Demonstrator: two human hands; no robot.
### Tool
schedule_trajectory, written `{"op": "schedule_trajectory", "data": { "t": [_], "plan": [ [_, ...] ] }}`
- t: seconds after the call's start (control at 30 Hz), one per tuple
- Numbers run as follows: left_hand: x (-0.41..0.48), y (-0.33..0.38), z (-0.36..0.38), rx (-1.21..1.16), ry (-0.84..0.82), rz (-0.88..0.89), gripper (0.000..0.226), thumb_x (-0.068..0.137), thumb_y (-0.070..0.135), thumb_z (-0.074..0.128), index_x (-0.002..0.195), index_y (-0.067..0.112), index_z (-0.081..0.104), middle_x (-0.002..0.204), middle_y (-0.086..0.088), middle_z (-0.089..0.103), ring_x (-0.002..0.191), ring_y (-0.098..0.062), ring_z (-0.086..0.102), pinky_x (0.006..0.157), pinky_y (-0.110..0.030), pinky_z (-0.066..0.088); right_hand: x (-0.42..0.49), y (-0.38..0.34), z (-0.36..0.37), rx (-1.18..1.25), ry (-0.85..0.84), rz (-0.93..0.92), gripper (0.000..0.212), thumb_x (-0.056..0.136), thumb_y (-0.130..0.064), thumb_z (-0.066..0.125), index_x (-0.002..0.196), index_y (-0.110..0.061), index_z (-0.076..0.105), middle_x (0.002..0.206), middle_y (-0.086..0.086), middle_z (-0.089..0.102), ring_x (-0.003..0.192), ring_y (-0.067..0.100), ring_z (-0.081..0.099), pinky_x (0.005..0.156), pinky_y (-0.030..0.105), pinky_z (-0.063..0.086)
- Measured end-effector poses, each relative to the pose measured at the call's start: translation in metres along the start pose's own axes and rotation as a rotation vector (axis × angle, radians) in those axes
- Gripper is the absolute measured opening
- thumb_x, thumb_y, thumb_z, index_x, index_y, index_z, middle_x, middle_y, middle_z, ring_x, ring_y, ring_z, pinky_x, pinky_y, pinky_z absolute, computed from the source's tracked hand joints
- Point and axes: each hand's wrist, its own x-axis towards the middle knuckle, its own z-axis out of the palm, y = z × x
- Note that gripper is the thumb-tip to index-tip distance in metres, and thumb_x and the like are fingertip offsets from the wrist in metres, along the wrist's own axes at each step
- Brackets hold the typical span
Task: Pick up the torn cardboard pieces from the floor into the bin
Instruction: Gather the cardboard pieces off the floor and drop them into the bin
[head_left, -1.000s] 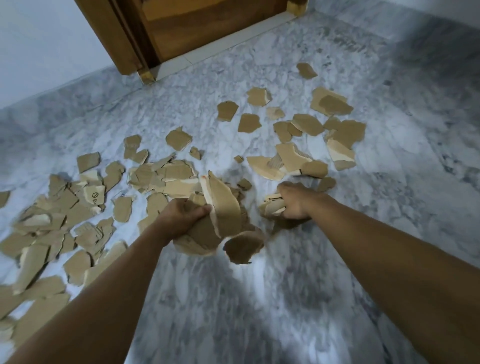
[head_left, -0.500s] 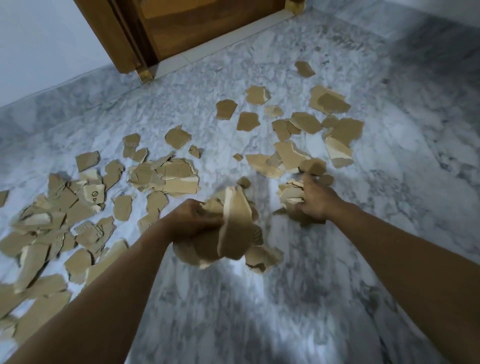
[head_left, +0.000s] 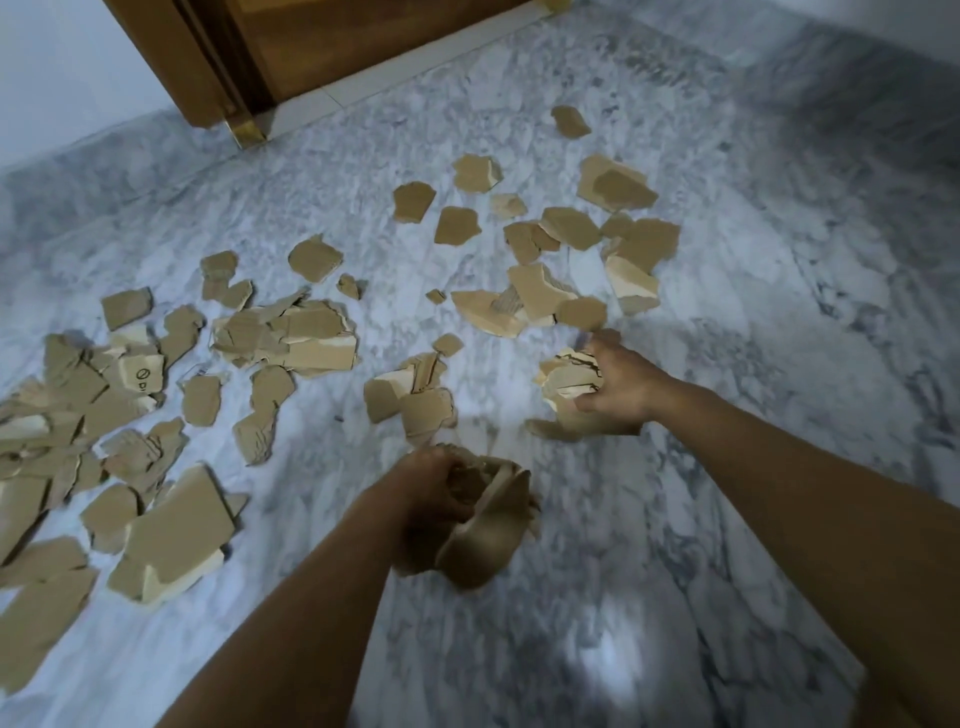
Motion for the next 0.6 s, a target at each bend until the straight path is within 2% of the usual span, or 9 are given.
{"op": "schedule_trajectory", "data": {
  "t": [0.1,0.2,0.23,0.37,0.4,0.5,0.57,0.6],
  "plan": [
    [0.002,-0.003,-0.001,-0.013,-0.033,-0.012,0.042,0.073,0.027,0.082,0.111,0.03,0.062,0.102,0.01,0.06,0.098,-0.012,0.058,0.083,-0.023,0.043,-0.008,0.002,0.011,0.015,-0.036,-0.03,0.066,0.082,-0.036,0.075,0.135,-0.015,0.041,0.127,0.009,0.054,0.108,0.027,0.056,0.08,0.031,0.042],
    [0.0,-0.005,-0.013,-0.087,-0.068,-0.035,0.028,0.078,0.025,0.079,0.098,0.028,0.06,0.088,0.016,0.059,0.084,-0.005,0.059,0.071,-0.017,0.04,-0.01,0.004,0.014,0.043,-0.068,-0.042,0.064,0.079,-0.044,0.074,0.128,-0.017,0.043,0.116,0.003,0.053,0.1,0.023,0.055,0.078,0.031,0.041],
    [0.0,-0.01,-0.021,-0.126,-0.059,-0.056,0.029,0.077,0.028,0.08,0.099,0.027,0.06,0.088,0.015,0.061,0.084,-0.005,0.06,0.068,-0.017,0.04,-0.01,0.005,0.015,0.028,-0.073,-0.039,0.063,0.08,-0.044,0.074,0.127,-0.015,0.043,0.114,0.003,0.052,0.098,0.022,0.053,0.078,0.031,0.041],
    [-0.003,-0.034,-0.066,-0.266,0.121,-0.116,0.064,0.06,0.058,0.081,0.113,0.027,0.064,0.102,0.004,0.069,0.094,-0.017,0.066,0.083,-0.035,0.054,-0.003,0.003,0.032,-0.059,-0.135,-0.02,0.051,0.081,-0.04,0.074,0.113,-0.017,0.043,0.119,0.014,0.051,0.093,0.027,0.051,0.075,0.035,0.043],
    [-0.005,-0.037,-0.075,-0.31,0.167,-0.132,0.065,0.059,0.059,0.082,0.112,0.024,0.065,0.102,0.001,0.071,0.095,-0.02,0.067,0.083,-0.037,0.055,-0.001,0.002,0.039,-0.067,-0.149,-0.019,0.052,0.079,-0.043,0.075,0.112,-0.018,0.043,0.12,0.014,0.05,0.096,0.029,0.052,0.078,0.037,0.046],
    [-0.007,-0.039,-0.089,-0.456,0.26,-0.139,0.031,0.075,0.035,0.083,0.097,0.016,0.071,0.089,-0.005,0.073,0.086,-0.023,0.07,0.067,-0.031,0.055,0.002,-0.003,0.06,-0.08,-0.146,-0.024,0.06,0.08,-0.048,0.073,0.123,-0.017,0.045,0.127,0.013,0.049,0.111,0.035,0.051,0.09,0.046,0.05],
    [-0.005,-0.038,-0.089,-0.492,0.308,-0.173,0.024,0.08,0.032,0.08,0.091,0.013,0.07,0.083,-0.005,0.072,0.077,-0.018,0.068,0.057,-0.024,0.049,0.005,-0.006,0.069,-0.1,-0.143,-0.017,0.059,0.082,-0.043,0.072,0.125,-0.016,0.042,0.125,0.012,0.052,0.108,0.035,0.054,0.085,0.045,0.051],
    [-0.003,-0.036,-0.088,-0.515,0.319,-0.181,0.026,0.08,0.033,0.08,0.091,0.012,0.07,0.084,-0.006,0.072,0.077,-0.019,0.068,0.057,-0.024,0.049,0.006,-0.006,0.071,-0.106,-0.145,-0.006,0.057,0.084,-0.041,0.071,0.124,-0.015,0.041,0.121,0.013,0.056,0.102,0.034,0.057,0.08,0.042,0.052]
  ]
}}
